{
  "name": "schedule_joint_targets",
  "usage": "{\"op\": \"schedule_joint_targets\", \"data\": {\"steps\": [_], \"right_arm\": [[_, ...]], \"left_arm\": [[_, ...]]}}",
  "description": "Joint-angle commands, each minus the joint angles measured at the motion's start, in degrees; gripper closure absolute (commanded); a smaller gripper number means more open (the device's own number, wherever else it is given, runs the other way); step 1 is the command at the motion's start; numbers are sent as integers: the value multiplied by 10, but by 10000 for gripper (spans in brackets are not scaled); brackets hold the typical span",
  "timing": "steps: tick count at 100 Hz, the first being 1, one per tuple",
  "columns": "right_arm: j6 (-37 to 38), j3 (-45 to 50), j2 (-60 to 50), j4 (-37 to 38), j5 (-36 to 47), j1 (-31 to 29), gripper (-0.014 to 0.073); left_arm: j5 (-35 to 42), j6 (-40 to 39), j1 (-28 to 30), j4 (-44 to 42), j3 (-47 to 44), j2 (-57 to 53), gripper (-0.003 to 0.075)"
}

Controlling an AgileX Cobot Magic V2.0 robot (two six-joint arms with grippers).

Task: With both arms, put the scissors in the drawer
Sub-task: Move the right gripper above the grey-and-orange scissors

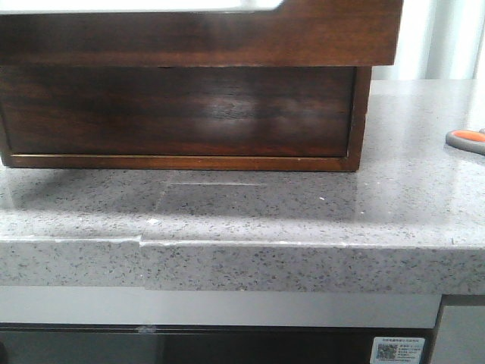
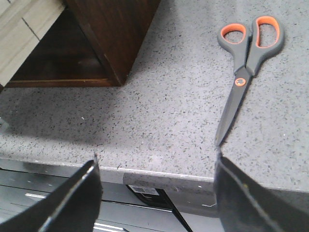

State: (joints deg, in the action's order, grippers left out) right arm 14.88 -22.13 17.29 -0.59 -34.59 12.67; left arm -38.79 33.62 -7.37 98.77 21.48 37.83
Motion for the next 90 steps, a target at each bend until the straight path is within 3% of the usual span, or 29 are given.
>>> {"op": "schedule_joint_targets", "data": {"steps": [1, 30, 56, 76, 90], "right_arm": [[-7, -15, 9, 2, 38, -4, 151], [-7, -23, 9, -2, 41, -4, 151], [1, -87, 56, 44, -9, -4, 154], [78, -201, 182, 173, -136, -4, 154], [86, -263, 275, 210, -157, -4, 154]], "left_arm": [[24, 9, 1, 6, 18, -34, 134], [118, 10, 1, -139, 18, -208, 356], [85, 10, 1, -316, 18, -313, 736], [49, 10, 1, -435, 41, -319, 739], [23, 10, 1, -505, 70, -319, 739]]}}
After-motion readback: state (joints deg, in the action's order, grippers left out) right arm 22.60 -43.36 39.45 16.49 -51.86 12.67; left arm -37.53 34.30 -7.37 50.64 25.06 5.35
